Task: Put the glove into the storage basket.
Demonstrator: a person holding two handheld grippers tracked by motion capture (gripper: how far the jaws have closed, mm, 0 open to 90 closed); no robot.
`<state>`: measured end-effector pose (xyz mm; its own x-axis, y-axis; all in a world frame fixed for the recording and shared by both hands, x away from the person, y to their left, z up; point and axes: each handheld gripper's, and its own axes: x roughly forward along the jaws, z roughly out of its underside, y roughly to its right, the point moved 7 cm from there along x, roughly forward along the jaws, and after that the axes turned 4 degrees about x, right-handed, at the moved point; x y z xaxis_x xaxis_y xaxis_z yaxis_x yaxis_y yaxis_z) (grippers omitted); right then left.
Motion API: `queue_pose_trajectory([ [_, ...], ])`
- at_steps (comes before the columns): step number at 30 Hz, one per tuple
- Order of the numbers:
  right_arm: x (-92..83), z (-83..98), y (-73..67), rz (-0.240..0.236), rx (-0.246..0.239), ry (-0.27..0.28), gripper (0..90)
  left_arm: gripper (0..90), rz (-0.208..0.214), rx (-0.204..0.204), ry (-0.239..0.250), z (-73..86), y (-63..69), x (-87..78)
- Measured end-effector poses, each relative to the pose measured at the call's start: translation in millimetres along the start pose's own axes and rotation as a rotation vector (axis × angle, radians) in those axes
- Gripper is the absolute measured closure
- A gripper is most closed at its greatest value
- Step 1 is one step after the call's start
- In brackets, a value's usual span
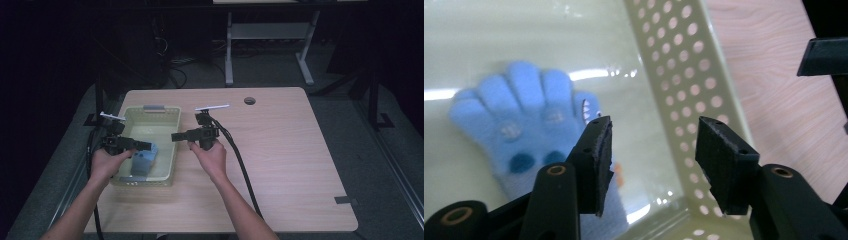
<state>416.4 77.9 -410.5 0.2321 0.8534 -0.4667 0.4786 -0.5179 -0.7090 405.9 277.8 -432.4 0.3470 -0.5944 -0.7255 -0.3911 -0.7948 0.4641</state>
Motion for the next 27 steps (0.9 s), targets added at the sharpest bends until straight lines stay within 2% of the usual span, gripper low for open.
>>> queue_pose_trajectory([
  [6,-11.1,-1.5,4.9,-0.005,-0.001,0.002,45.0,40.2,0.019,0.016,0.029,-3.3,11.8,0.3],
  [17,-32.6,-3.6,13.0,-0.005,-0.013,0.031,41.3,35.4,0.046,0.055,0.089,-10.8,33.1,0.8],
  [27,-55.0,-5.2,20.9,0.000,-0.004,0.051,38.7,31.5,0.060,0.063,0.115,-13.3,42.9,3.7],
])
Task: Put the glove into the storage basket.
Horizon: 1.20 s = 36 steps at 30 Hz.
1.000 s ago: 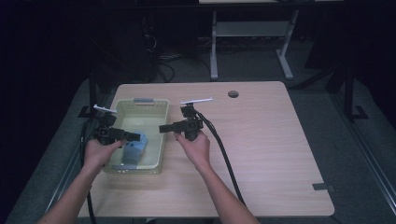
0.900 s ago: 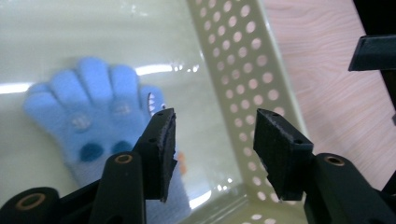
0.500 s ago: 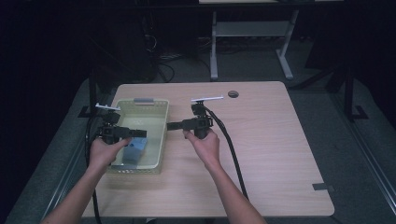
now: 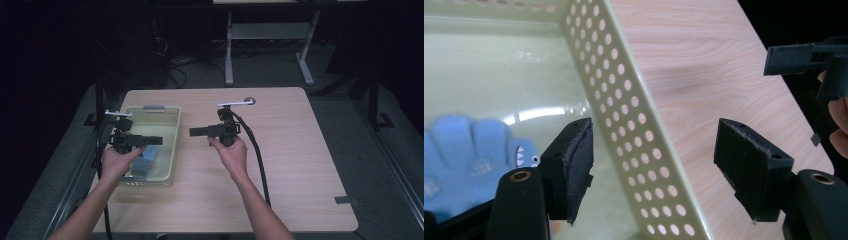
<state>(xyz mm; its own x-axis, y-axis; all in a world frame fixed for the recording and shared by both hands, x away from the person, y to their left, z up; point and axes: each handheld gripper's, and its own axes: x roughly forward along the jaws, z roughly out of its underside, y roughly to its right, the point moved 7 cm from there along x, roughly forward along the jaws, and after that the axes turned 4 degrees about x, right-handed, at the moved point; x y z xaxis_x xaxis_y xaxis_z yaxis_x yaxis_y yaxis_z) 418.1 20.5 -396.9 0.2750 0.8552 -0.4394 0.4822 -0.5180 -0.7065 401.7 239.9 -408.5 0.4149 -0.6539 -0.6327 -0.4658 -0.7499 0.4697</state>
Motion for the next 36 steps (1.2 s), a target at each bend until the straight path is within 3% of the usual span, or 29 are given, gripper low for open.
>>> queue_pose_trajectory([
  [10,-14.0,3.5,13.3,0.010,0.020,0.017,37.8,29.3,0.021,0.019,0.009,-1.0,13.5,6.1],
  [16,-22.0,4.1,17.5,0.018,0.024,0.022,37.2,29.2,0.016,0.054,0.011,-1.2,20.6,9.1],
  [36,-53.4,10.5,37.1,0.052,0.038,0.046,33.7,25.6,0.058,0.080,0.011,-1.6,42.8,24.3],
])
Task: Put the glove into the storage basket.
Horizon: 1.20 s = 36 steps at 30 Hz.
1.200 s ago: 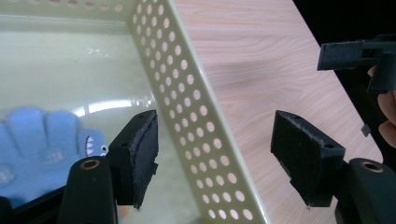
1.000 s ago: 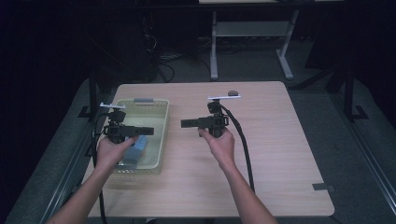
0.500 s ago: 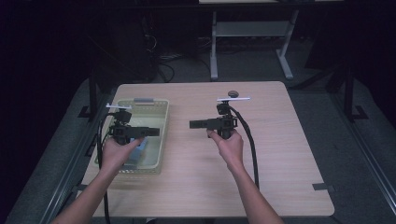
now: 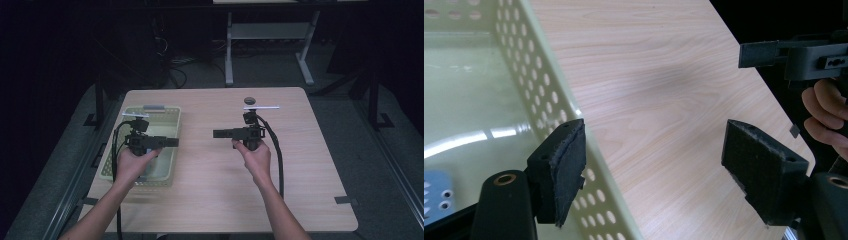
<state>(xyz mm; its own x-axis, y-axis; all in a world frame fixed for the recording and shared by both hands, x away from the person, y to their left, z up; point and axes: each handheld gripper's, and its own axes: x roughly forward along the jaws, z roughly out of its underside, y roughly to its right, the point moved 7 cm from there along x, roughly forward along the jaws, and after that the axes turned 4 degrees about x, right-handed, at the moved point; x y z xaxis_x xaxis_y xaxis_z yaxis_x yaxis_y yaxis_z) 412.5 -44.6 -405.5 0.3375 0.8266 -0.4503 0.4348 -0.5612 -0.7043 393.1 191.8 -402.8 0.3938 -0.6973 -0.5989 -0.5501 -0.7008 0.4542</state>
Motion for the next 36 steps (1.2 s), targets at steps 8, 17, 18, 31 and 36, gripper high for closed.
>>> queue_pose_trajectory([
  [8,-14.6,2.9,11.0,0.011,0.016,0.014,33.5,23.6,0.016,0.012,0.014,-1.8,9.1,5.5],
  [17,-31.0,5.1,23.2,0.030,0.037,0.038,31.8,21.8,0.035,0.026,0.005,-1.7,20.1,15.7],
  [18,-32.3,5.3,23.6,0.028,0.040,0.040,31.7,21.5,0.039,0.031,0.001,-1.5,21.5,16.9],
  [31,-52.7,11.7,41.9,0.049,0.061,0.058,30.2,17.1,0.048,0.042,-0.014,-1.2,34.0,32.1],
  [36,-62.6,12.9,47.6,0.060,0.075,0.064,29.5,16.9,0.055,0.057,-0.022,-0.7,39.0,36.1],
])
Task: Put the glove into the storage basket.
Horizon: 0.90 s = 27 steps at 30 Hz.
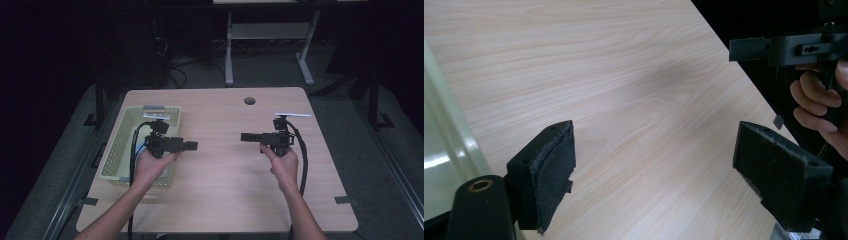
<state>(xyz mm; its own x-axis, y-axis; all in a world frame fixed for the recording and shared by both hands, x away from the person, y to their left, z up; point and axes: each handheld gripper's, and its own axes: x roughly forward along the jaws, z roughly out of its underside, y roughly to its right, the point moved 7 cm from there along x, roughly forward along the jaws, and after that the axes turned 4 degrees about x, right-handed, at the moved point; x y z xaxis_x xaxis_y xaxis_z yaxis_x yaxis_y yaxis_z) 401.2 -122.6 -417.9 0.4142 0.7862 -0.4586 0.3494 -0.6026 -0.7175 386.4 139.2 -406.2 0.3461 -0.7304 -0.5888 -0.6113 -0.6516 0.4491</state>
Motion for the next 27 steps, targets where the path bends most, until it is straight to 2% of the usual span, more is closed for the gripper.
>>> queue_pose_trajectory([
  [8,-13.1,3.1,11.1,0.023,0.014,0.007,29.6,16.9,0.020,0.004,0.009,-0.3,8.8,4.9],
  [12,-18.8,4.9,17.3,0.031,0.004,0.009,29.6,16.9,0.037,0.003,0.010,1.0,13.2,8.5],
  [22,-35.8,8.6,32.4,0.048,0.027,0.026,29.2,16.9,0.060,0.005,0.005,4.0,21.6,19.3],
  [27,-44.3,12.3,41.0,0.059,0.035,0.034,29.2,16.9,0.074,0.021,-0.003,7.0,27.3,23.2],
])
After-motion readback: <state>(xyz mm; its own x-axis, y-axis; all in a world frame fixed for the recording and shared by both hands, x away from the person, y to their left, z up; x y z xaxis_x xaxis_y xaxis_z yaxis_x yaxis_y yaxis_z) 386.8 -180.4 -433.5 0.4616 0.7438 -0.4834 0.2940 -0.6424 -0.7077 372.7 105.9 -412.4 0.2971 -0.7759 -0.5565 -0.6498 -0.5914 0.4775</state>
